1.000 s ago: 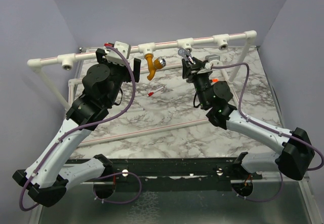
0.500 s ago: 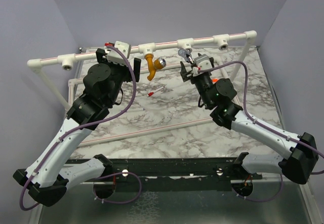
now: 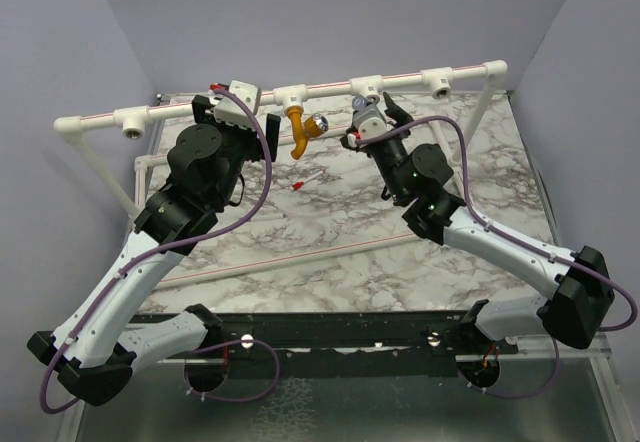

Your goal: Install the water faucets

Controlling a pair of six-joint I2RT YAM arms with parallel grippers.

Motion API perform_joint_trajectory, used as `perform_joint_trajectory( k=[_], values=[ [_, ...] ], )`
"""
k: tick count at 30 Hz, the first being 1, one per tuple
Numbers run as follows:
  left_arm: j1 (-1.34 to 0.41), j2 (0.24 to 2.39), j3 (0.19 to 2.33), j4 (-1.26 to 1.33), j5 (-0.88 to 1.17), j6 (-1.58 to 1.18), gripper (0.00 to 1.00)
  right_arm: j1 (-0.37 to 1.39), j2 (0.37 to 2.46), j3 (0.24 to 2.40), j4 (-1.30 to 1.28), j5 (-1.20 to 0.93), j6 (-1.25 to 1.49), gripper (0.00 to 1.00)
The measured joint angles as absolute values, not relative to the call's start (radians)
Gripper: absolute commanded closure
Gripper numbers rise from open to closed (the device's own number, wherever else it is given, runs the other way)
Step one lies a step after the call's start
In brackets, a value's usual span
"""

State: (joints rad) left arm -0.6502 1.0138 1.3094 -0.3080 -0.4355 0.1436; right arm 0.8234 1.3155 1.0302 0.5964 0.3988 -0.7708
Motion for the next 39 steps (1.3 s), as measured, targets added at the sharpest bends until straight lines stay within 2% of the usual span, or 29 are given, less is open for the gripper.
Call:
perform_joint_trajectory(
  k=[7, 10, 14, 16, 17, 39],
  values=[
    [-0.65, 1.014, 1.309, -0.308, -0.436, 0.145, 0.1, 0.823, 1.347, 1.069, 0.609, 0.377, -0.806, 0.43],
    [-0.65, 1.013, 1.309, -0.308, -0.437, 0.148, 0.1, 0.823, 1.348, 1.08, 0.613, 0.368, -0.812, 0.51],
    [-0.65, 1.013, 1.309, -0.308, -0.439, 0.152, 0.1, 0.825, 1.359, 1.081, 0.615, 0.354, -0.815, 0.75],
    [-0.65, 1.013, 1.309, -0.308, -0.439, 0.154, 0.1, 0.826, 1.361, 1.082, 0.619, 0.35, -0.827, 0.97],
    [-0.65, 1.013, 1.309, -0.308, -0.439, 0.155, 0.1, 0.826, 1.361, 1.082, 0.621, 0.35, -0.828, 0.99],
    [-0.65, 0.994, 1.302, -0.299, -0.439, 0.155, 0.1, 0.819, 1.359, 1.061, 0.709, 0.398, -0.503, 0.99]
  ],
)
